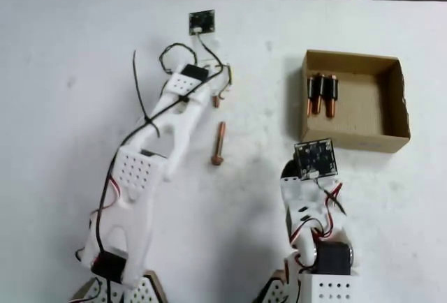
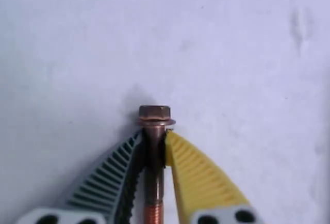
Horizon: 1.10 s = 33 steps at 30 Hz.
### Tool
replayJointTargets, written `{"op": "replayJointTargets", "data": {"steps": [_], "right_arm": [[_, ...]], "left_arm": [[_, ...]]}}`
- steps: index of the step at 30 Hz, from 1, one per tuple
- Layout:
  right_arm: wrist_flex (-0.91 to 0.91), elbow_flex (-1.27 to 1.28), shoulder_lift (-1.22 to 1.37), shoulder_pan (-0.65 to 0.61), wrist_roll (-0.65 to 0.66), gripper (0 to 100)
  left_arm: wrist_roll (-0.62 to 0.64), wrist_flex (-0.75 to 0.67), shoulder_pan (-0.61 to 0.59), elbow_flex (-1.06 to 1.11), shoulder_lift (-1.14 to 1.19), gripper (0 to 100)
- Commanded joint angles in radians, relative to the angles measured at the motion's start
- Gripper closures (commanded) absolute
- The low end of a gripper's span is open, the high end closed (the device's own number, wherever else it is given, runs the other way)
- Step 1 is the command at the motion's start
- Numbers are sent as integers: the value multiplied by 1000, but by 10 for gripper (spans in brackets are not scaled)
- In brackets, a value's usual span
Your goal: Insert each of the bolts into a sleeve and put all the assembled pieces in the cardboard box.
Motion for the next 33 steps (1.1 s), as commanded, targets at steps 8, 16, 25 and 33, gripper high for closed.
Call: {"op": "replayJointTargets", "data": {"steps": [8, 16, 25, 33], "right_arm": [[-21, -5, -8, 2, -2, 981], [-21, -5, -8, 2, -2, 981], [-21, -5, -8, 2, -2, 981], [-21, -3, -8, 2, -2, 981]], "left_arm": [[-3, 87, -16, -49, -21, 936], [-14, 393, -31, -275, -61, 936], [-163, 845, -47, -638, -61, 936], [-173, 980, -193, -806, -62, 936]]}}
